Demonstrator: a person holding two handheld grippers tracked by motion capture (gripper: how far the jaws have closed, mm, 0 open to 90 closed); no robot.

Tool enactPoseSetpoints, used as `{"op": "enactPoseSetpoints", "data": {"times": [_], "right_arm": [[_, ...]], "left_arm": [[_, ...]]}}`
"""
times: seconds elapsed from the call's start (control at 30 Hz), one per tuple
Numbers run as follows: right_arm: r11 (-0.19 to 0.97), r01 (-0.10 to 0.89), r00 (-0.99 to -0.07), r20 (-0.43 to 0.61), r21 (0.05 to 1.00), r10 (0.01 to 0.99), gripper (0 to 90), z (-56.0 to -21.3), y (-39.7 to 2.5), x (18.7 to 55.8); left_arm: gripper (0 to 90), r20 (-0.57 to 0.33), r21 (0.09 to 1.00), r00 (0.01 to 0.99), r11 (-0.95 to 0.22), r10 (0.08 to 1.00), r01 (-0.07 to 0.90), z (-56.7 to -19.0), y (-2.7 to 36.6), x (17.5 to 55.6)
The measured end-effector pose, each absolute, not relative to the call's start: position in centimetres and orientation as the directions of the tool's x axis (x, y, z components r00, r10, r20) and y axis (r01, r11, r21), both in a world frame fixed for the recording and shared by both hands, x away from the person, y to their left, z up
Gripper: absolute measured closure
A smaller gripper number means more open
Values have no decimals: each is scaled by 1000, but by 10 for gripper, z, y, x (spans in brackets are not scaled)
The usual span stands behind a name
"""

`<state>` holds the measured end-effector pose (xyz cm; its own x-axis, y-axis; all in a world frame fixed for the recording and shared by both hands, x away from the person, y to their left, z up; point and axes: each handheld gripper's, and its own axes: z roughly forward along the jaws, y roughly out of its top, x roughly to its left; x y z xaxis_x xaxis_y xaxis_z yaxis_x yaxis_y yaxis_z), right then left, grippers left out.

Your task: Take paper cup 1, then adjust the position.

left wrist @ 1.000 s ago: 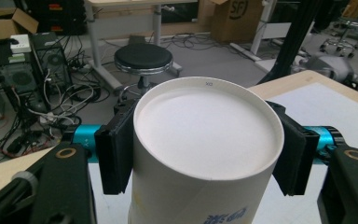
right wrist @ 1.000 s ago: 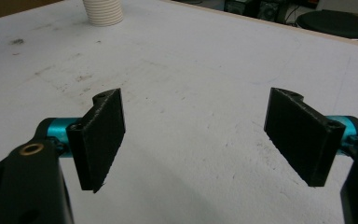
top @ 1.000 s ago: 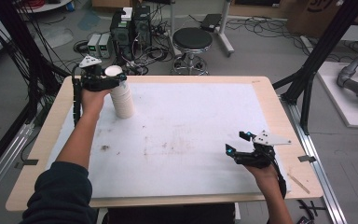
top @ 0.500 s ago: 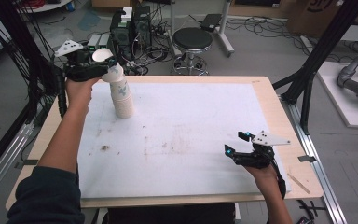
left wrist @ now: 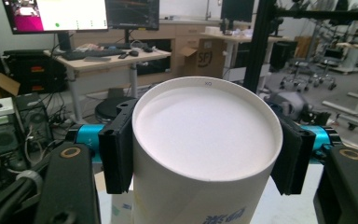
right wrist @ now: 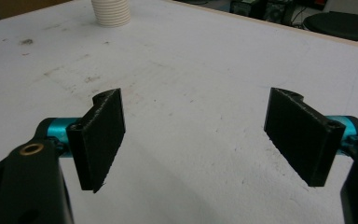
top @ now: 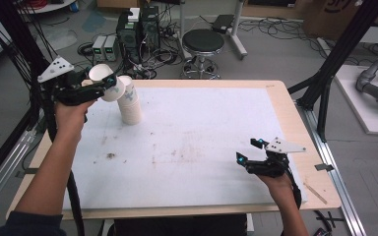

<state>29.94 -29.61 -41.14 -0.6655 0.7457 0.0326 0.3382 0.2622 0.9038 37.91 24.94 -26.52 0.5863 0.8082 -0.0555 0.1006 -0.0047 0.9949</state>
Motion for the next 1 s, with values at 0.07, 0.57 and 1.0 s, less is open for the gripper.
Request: {"op": "enactPoseSetpoints", "data": {"times": [0.07, 0.57, 1.0], "right_arm": [[262, 340, -673, 38, 903, 739, 210, -411, -295, 299], [275, 338, -714, 56, 900, 698, 209, -410, -283, 300], [277, 344, -741, 78, 897, 667, 203, -409, -282, 299]], "left_arm": [[355, -62, 994, 611, -4, 789, 105, -271, 247, 369], [360, -82, 987, 758, -51, 647, 150, -327, 206, 339], [358, -80, 979, 795, -103, 602, 177, -346, 185, 340]]}}
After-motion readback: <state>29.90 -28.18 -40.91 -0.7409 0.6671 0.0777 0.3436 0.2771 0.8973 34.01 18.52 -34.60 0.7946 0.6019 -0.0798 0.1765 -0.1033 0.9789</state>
